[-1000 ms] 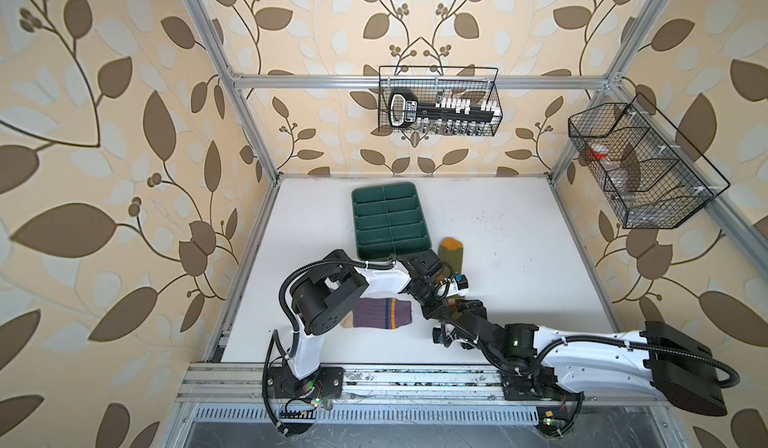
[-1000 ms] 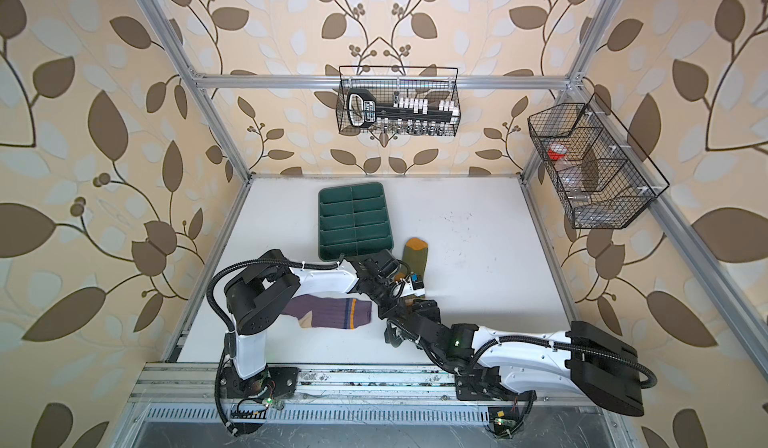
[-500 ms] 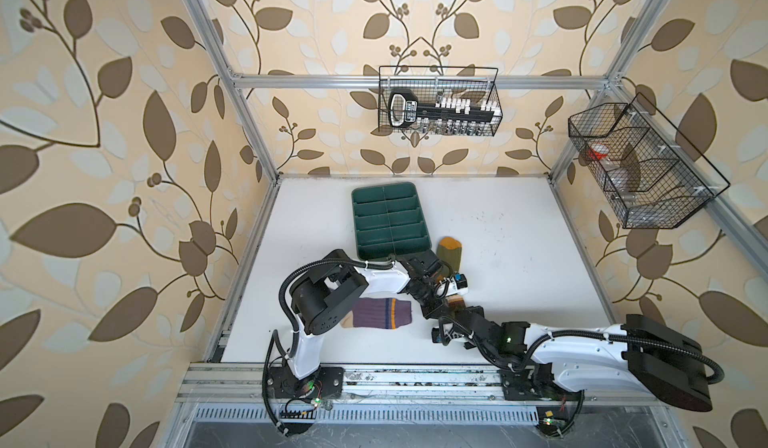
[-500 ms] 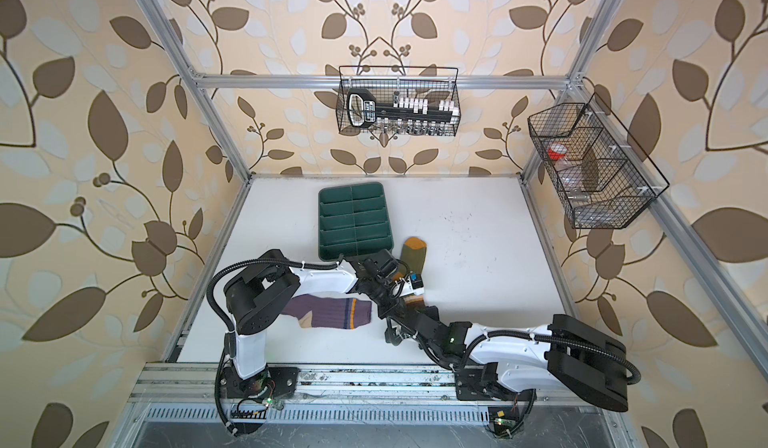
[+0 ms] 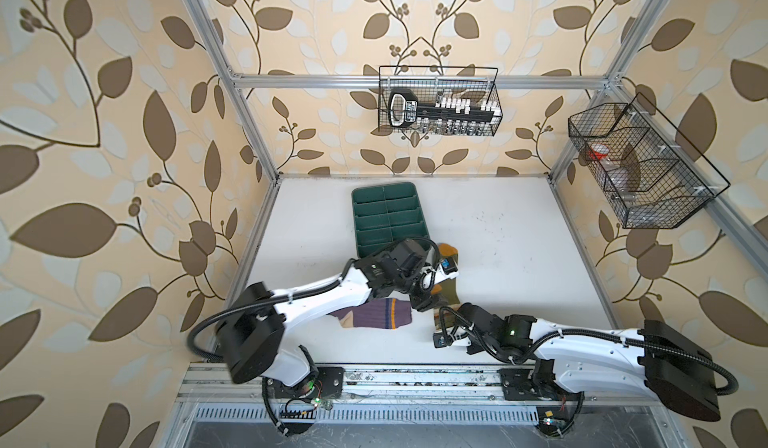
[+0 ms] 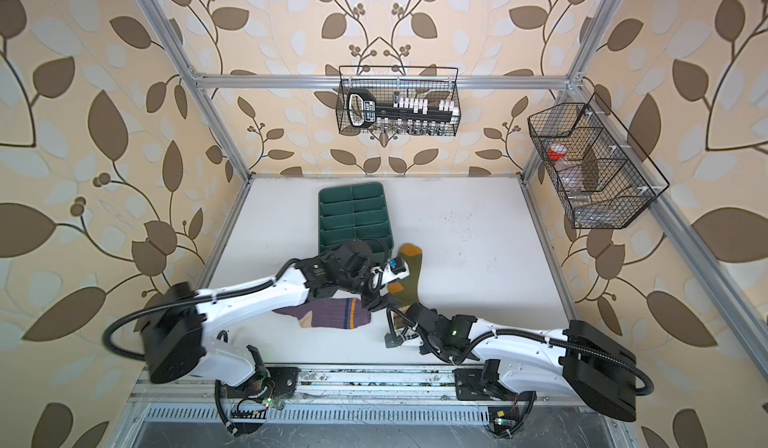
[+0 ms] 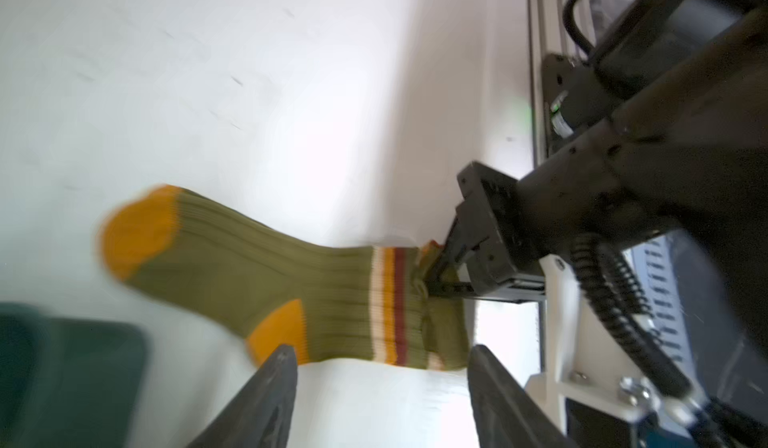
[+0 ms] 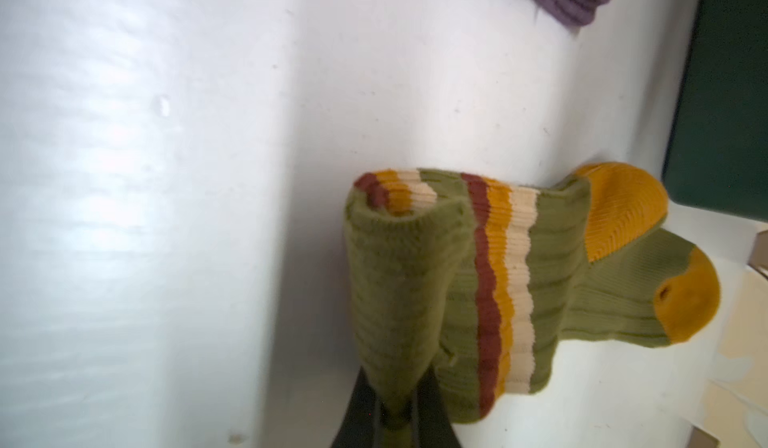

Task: Roll the socks

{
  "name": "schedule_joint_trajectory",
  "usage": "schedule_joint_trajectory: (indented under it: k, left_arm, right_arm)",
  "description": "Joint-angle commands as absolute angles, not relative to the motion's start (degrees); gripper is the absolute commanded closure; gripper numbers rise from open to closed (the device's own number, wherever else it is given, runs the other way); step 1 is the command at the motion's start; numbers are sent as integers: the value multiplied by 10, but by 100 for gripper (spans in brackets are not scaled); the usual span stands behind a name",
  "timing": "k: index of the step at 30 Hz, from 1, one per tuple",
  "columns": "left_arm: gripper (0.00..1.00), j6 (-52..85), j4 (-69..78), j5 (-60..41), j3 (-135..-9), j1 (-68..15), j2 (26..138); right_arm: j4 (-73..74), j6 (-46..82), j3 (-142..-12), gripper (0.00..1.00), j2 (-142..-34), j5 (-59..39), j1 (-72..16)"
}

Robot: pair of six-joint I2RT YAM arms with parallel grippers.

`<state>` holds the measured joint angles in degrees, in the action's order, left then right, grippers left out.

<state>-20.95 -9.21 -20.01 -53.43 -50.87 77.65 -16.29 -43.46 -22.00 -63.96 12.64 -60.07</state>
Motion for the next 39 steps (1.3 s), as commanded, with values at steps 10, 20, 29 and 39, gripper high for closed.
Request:
schedule_joint_trajectory:
  k: [10,20,29,39]
  left_arm:
    - [29,-601,-277,-58,-549,-521,416]
    - [30,-660,-178,196,-373,-792,532]
    - [36,-583,50,245,-344,-838,745]
    - [40,-552,188,247,-361,-837,912]
  right_arm:
    - [-423,-464,-374,100,-806,-121,-466]
    - [-408,-480,-399,100,-864,-136,-404]
    - [-405,-501,-439,100,-964,-185,-382]
    - [-402,-500,-442,100,-966,-193,-381]
